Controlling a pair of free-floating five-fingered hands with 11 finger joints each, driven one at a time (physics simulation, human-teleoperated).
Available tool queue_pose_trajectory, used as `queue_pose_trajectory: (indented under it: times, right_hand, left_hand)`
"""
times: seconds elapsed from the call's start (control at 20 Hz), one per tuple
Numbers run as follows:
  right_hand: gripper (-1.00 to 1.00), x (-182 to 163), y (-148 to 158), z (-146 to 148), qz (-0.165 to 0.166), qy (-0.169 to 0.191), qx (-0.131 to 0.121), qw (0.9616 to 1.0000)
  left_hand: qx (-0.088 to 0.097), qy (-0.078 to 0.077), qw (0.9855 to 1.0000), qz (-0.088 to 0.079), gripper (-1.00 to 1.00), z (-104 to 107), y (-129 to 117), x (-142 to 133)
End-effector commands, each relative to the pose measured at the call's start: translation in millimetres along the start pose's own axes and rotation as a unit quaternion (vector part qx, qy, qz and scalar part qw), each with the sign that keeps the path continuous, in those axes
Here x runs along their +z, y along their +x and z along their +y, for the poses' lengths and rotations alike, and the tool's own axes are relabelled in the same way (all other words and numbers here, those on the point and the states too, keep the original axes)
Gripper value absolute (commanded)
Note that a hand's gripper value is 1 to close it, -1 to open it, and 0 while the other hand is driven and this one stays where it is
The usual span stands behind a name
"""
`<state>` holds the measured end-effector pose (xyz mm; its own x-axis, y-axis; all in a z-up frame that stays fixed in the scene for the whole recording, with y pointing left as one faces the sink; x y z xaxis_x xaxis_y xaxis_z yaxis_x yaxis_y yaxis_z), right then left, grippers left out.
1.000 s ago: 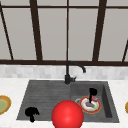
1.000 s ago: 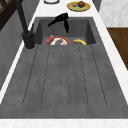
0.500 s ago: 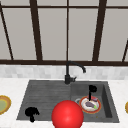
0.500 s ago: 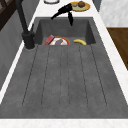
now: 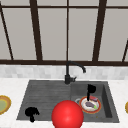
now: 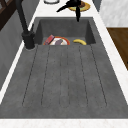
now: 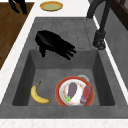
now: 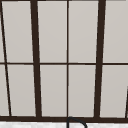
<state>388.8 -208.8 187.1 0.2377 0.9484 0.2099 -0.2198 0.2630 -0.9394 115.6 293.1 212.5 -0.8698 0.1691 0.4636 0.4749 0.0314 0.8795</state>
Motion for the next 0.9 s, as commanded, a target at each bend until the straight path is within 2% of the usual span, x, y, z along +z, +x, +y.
queue_pose_trajectory:
  times: [0.0, 0.25, 0.85]
  right_hand:
    - [-1.00, 22, 10, -11, -0.010, -0.041, -0.004, 0.9991]
    - [-1.00, 47, 23, -28, -0.016, -0.039, -0.004, 0.9991]
    - [-1.00, 148, 32, -63, -0.015, -0.045, -0.013, 0.9988]
  left_hand:
    - [0.000, 0.000, 1.0000, 0.000, 0.00, 0, 0, 0]
    - [0.000, 0.000, 1.0000, 0.000, 0.00, 0, 0, 0]
    - [0.000, 0.000, 1.0000, 0.000, 0.00, 0, 0, 0]
